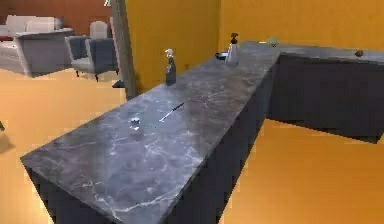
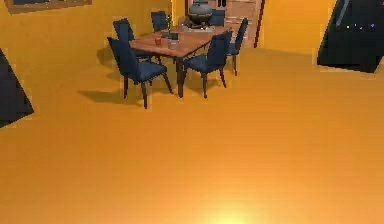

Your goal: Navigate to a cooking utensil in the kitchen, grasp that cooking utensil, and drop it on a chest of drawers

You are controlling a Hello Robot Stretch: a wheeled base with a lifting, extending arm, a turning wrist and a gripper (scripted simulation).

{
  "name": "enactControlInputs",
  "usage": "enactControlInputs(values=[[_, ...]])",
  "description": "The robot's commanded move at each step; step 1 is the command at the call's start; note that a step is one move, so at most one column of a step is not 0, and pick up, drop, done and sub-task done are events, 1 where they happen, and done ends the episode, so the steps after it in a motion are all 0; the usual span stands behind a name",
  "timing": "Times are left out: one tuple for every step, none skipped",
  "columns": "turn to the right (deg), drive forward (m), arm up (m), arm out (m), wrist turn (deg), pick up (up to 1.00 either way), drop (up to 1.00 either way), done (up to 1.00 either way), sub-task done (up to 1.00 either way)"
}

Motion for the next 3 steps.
enactControlInputs(values=[[45.0,0.00,0.00,0.00,0.0,0.00,0.00,0.00,0.00],[45.0,0.00,0.00,0.00,0.0,0.00,0.00,0.00,0.00],[15.0,0.00,0.00,0.00,0.0,0.00,0.00,0.00,0.00]])
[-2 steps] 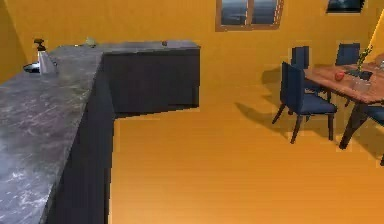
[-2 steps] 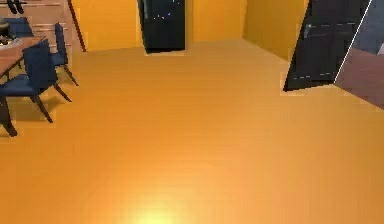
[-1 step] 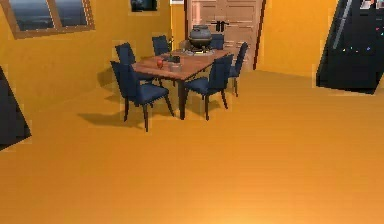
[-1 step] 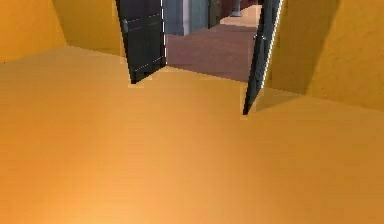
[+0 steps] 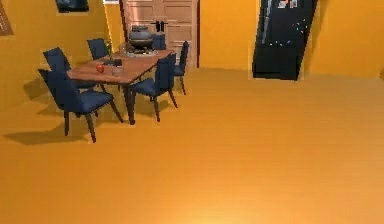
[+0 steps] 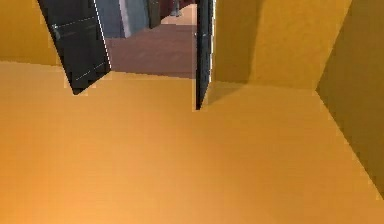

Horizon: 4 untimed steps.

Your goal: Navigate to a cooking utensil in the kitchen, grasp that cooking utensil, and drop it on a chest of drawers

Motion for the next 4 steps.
enactControlInputs(values=[[0.0,0.25,0.00,0.00,0.0,0.00,0.00,0.00,0.00],[-45.0,0.00,0.00,0.00,0.0,0.00,0.00,0.00,0.00],[-27.0,0.00,0.00,0.00,0.0,0.00,0.00,0.00,0.00],[0.0,0.30,0.00,0.00,0.0,0.00,0.00,0.00,0.00]])
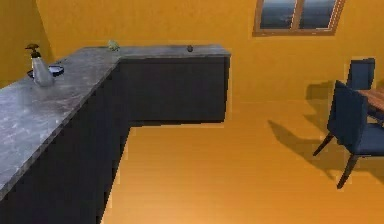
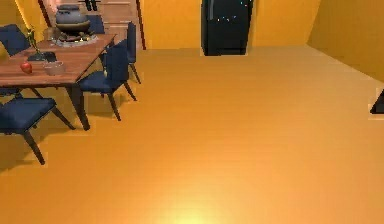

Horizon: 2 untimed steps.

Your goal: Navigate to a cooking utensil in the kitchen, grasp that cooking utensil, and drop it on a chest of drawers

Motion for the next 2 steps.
enactControlInputs(values=[[-45.0,0.00,0.00,0.00,0.0,0.00,0.00,0.00,0.00],[-45.0,0.00,0.00,0.00,0.0,0.00,0.00,0.00,0.00]])
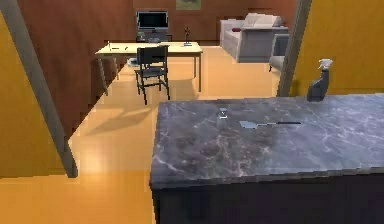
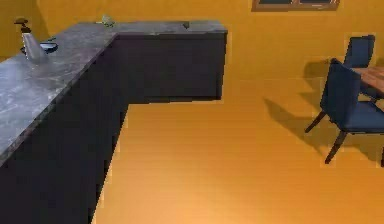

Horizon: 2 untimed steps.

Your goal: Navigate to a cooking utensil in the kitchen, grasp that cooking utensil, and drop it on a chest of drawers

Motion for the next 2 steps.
enactControlInputs(values=[[-45.0,0.00,0.00,0.00,0.0,0.00,0.00,0.00,0.00],[-15.0,0.00,0.00,0.00,0.0,0.00,0.00,0.00,0.00]])
